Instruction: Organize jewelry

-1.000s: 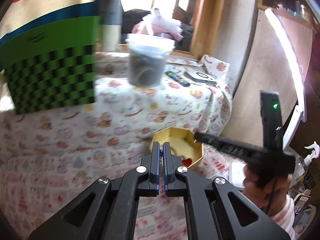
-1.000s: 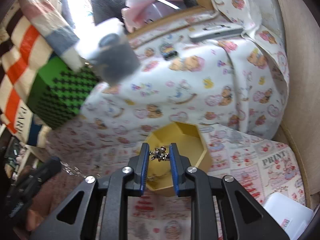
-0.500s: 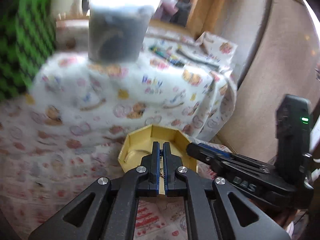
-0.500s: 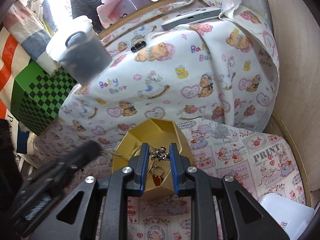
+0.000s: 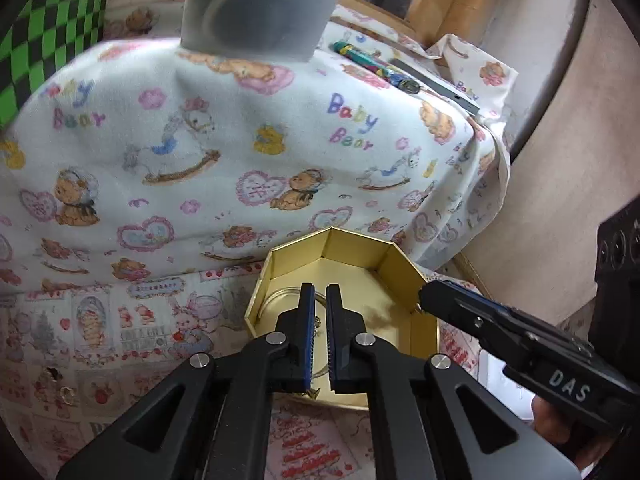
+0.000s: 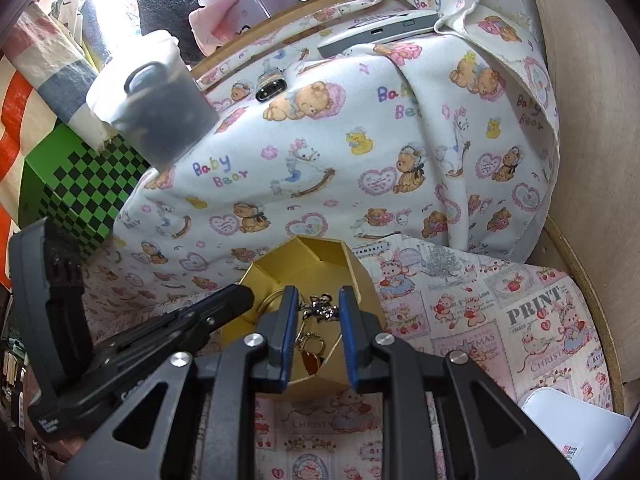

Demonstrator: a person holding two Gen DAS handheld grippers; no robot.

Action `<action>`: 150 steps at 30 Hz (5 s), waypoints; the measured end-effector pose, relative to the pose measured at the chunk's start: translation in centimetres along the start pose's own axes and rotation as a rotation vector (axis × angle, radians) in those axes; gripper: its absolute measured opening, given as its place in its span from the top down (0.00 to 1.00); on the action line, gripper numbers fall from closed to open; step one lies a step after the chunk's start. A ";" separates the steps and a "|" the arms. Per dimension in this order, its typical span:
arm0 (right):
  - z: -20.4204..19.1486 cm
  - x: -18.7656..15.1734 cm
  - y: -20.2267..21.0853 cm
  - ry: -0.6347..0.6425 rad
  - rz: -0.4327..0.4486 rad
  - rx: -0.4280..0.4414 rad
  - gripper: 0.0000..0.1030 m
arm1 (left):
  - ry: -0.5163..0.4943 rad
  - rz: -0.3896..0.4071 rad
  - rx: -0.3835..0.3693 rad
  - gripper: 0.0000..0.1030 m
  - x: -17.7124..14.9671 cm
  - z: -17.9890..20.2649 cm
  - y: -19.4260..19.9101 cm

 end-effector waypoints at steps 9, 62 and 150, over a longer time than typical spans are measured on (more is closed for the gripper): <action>-0.3 0.0 0.5 0.018 0.028 -0.021 0.79 | -0.071 0.139 0.230 0.79 0.2 -0.8 7.4; -7.1 -4.6 -1.0 0.379 0.263 -0.107 0.52 | 0.162 -0.039 0.265 0.74 -9.8 -16.8 6.3; -17.4 -13.6 -10.3 0.461 -0.223 -0.013 0.87 | 0.247 0.081 0.499 0.95 -11.4 -21.5 16.7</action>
Point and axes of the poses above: each gripper's, at about its wrist camera, not at the fingertips, and y roughly against the way its jaws point, z to its right, x to its top, the point moved 8 cm from there along -y, roughly the way its jaws point, and after that the axes turned 11 degrees about -y, right-handed, at the moved point
